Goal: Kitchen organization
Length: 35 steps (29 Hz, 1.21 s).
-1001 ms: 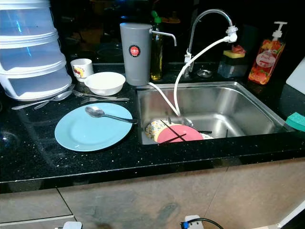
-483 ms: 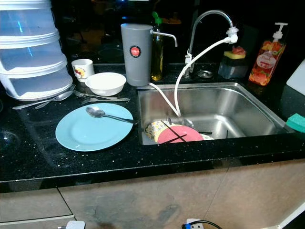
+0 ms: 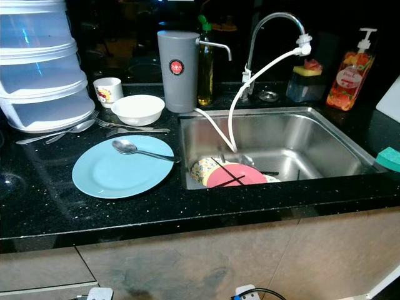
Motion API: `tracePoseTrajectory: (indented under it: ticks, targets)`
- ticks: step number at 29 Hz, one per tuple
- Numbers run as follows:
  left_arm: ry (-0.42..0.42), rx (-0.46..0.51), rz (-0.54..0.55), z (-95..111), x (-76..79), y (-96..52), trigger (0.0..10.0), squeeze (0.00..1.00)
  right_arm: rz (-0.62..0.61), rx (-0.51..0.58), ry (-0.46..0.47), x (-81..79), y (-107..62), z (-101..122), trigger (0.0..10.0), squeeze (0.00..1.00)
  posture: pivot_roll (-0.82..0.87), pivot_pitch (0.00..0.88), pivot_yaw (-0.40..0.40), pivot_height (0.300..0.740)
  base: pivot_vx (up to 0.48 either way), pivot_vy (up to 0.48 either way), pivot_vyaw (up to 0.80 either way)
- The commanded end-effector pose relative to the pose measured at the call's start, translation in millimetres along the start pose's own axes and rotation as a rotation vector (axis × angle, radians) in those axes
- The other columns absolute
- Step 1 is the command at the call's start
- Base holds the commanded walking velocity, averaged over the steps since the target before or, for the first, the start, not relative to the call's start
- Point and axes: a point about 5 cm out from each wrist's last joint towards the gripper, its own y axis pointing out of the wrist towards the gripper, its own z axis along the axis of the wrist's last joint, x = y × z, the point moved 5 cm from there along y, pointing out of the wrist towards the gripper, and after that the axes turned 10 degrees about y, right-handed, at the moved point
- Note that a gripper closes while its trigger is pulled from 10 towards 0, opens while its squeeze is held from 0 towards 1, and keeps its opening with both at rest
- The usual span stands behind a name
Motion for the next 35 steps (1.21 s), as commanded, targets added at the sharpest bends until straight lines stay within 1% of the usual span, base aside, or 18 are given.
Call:
tracePoseTrajectory:
  ticks: [1, 4, 7, 9, 11, 13, 14, 16, 19, 21, 23, 26, 28, 29, 30, 31, 34, 35]
  targets:
    - [0.003, -0.01, 0.002, -4.0, -0.4, -1.1, 10.0, 0.0, -0.012, 0.005, 0.026, 2.5, -0.6, -1.2, 10.0, 0.0, 0.06, 0.034, -0.037, 0.74, 0.0, 0.0, 0.0]
    - [-0.02, -0.012, 0.018, -5.0, -4.8, -1.5, 10.0, 0.0, -0.013, -0.012, 0.011, 1.5, -1.2, -8.4, 10.0, 0.0, 0.05, 0.04, -0.012, 0.74, 0.0, 0.0, 0.0]
    - [0.005, -0.017, -0.001, -5.0, -2.8, -1.2, 10.0, 0.0, -0.024, -0.012, 0.016, 4.0, -1.7, -9.2, 10.0, 0.0, 0.05, 0.04, -0.023, 0.74, 0.0, 0.0, 0.0]
    - [-0.001, -0.018, 0.005, -4.7, -2.4, -0.9, 10.0, 0.0, -0.019, -0.009, -0.002, 4.9, -2.1, -8.7, 10.0, 0.0, 0.06, 0.033, -0.039, 0.74, 0.0, 0.0, 0.0]
    - [-0.018, -0.017, 0.014, -4.2, -1.4, -0.7, 10.0, 0.0, -0.024, -0.035, -0.038, 6.1, -2.6, -14.0, 10.0, 0.0, 0.05, 0.04, -0.021, 0.74, 0.0, 0.0, 0.0]
    - [-0.006, -0.016, 0.002, -3.4, 1.6, -0.3, 10.0, 0.0, -0.033, -0.031, -0.034, 7.4, -2.8, -13.7, 10.0, 0.0, 0.04, 0.035, -0.018, 0.74, 0.0, 0.0, 0.0]
    - [0.011, -0.01, -0.01, -1.7, 5.8, 0.1, 10.0, 0.0, -0.033, -0.013, -0.001, 7.8, -2.7, -10.5, 10.0, 0.0, 0.05, 0.033, -0.028, 0.74, 0.0, 0.0, 0.0]
    - [-0.006, -0.004, 0.003, -1.2, 4.9, 0.0, 10.0, 0.0, -0.024, -0.005, 0.005, 6.1, -2.2, -8.4, 10.0, 0.0, 0.06, 0.027, -0.037, 0.74, 0.0, 0.0, 0.0]
    - [-0.015, -0.009, 0.007, -2.6, 4.0, -0.3, 10.0, 0.0, -0.021, -0.029, -0.047, 4.3, -1.4, -9.3, 10.0, 0.0, 0.05, 0.03, -0.013, 0.74, 0.0, 0.0, 0.0]
    - [0.02, -0.01, -0.022, -2.2, 7.7, 0.1, 10.0, 0.0, -0.036, -0.014, -0.022, 6.7, -1.4, -5.8, 10.0, 0.0, 0.05, 0.031, -0.024, 0.74, 0.0, 0.0, 0.0]
    - [0.023, -0.013, -0.022, -2.5, 7.6, 0.1, 10.0, 0.0, -0.038, -0.006, -0.005, 7.0, -1.3, -4.4, 10.0, 0.0, 0.06, 0.027, -0.032, 0.74, 0.0, 0.0, 0.0]
    - [-0.009, -0.026, 0.007, -4.7, 1.7, 0.0, 10.0, 0.0, -0.021, -0.018, -0.028, 4.2, -0.9, -5.0, 10.0, 0.0, 0.06, 0.026, -0.034, 0.74, 0.0, 0.0, 0.0]
    - [-0.018, -0.033, 0.01, -5.9, 0.4, -0.1, 10.0, 0.0, -0.014, -0.032, -0.048, 3.0, -0.8, -7.0, 10.0, 0.0, 0.05, 0.032, -0.017, 0.74, 0.0, 0.0, 0.0]
    - [-0.008, -0.035, 0.0, -5.8, 2.0, 0.1, 10.0, 0.0, -0.02, -0.031, -0.039, 4.1, -0.9, -7.1, 10.0, 0.0, 0.05, 0.029, -0.019, 0.74, 0.0, 0.0, 0.0]
    - [0.016, -0.038, -0.016, -5.4, 3.9, 0.5, 10.0, 0.0, -0.032, -0.017, 0.01, 6.1, -1.3, -6.3, 10.0, 0.0, 0.06, 0.025, -0.031, 0.74, 0.0, 0.0, 0.0]
    - [0.022, -0.038, -0.018, -5.1, 4.2, 0.6, 10.0, 0.0, -0.034, -0.011, 0.031, 6.6, -1.4, -6.0, 10.0, 0.0, 0.06, 0.025, -0.031, 0.74, 0.0, 0.0, 0.0]
    - [-0.004, -0.038, 0.002, -4.9, 0.8, 0.7, 10.0, 0.0, -0.027, -0.013, 0.033, 6.1, -1.4, -6.3, 10.0, 0.0, 0.07, 0.017, -0.043, 0.74, 0.0, 0.0, 0.0]
    - [-0.016, -0.043, 0.008, -5.7, -1.5, 0.6, 10.0, 0.0, -0.018, -0.026, -0.005, 4.8, -1.4, -7.9, 10.0, 0.0, 0.06, 0.028, -0.021, 0.74, 0.0, 0.0, 0.0]
